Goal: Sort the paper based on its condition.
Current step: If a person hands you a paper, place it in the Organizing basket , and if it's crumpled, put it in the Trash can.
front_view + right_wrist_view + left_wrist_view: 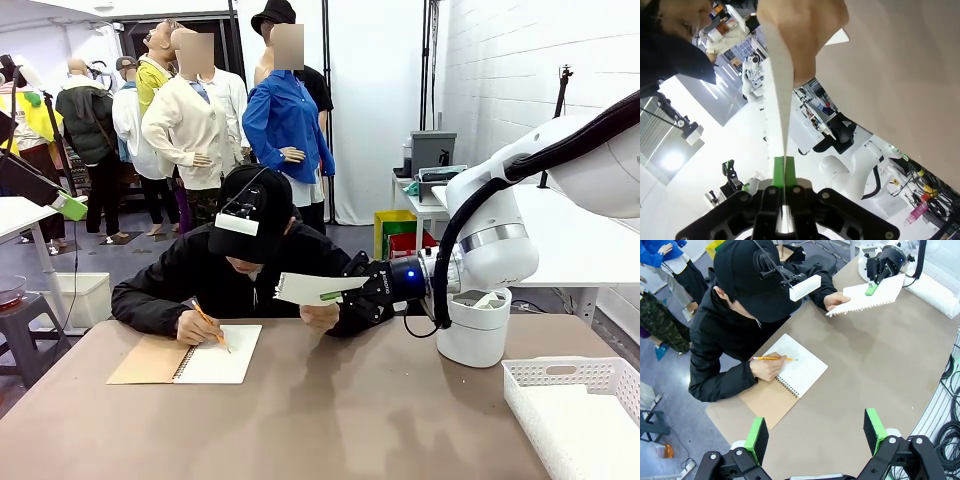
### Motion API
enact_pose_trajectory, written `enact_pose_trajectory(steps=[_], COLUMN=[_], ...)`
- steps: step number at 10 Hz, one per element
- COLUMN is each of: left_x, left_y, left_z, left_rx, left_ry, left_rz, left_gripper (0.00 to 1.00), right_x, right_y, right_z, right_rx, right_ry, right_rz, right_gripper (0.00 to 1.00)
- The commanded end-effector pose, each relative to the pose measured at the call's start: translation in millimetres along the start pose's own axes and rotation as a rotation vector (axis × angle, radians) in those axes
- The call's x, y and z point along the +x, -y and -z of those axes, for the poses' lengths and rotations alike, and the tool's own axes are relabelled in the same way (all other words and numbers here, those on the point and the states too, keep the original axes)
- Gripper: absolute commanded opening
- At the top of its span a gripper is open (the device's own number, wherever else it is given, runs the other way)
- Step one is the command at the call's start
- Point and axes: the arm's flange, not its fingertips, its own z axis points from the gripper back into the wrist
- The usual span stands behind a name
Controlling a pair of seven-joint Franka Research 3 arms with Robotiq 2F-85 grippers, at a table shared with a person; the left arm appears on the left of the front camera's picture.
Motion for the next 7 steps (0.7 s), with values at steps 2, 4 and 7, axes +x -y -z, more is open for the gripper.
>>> enact_pose_trajectory(steps=[2, 4, 7], left_x=[-0.8, -0.8, -0.8], left_y=[-0.9, -0.9, -0.9], left_z=[0.2, 0.2, 0.2], left_rx=[0.003, 0.003, 0.003], left_ry=[0.004, 0.004, 0.004], left_rz=[-0.003, -0.003, -0.003], left_gripper=[1.0, 1.0, 1.0], right_x=[-3.4, -4.8, -8.1], right_y=[-3.1, -4.8, -5.0], right_z=[-2.7, -4.6, 0.1], right_rx=[0.041, 0.038, 0.031], right_ry=[-0.02, -0.014, -0.01], right_rz=[-0.042, -0.058, -0.056], right_gripper=[0.0, 0.0, 0.0])
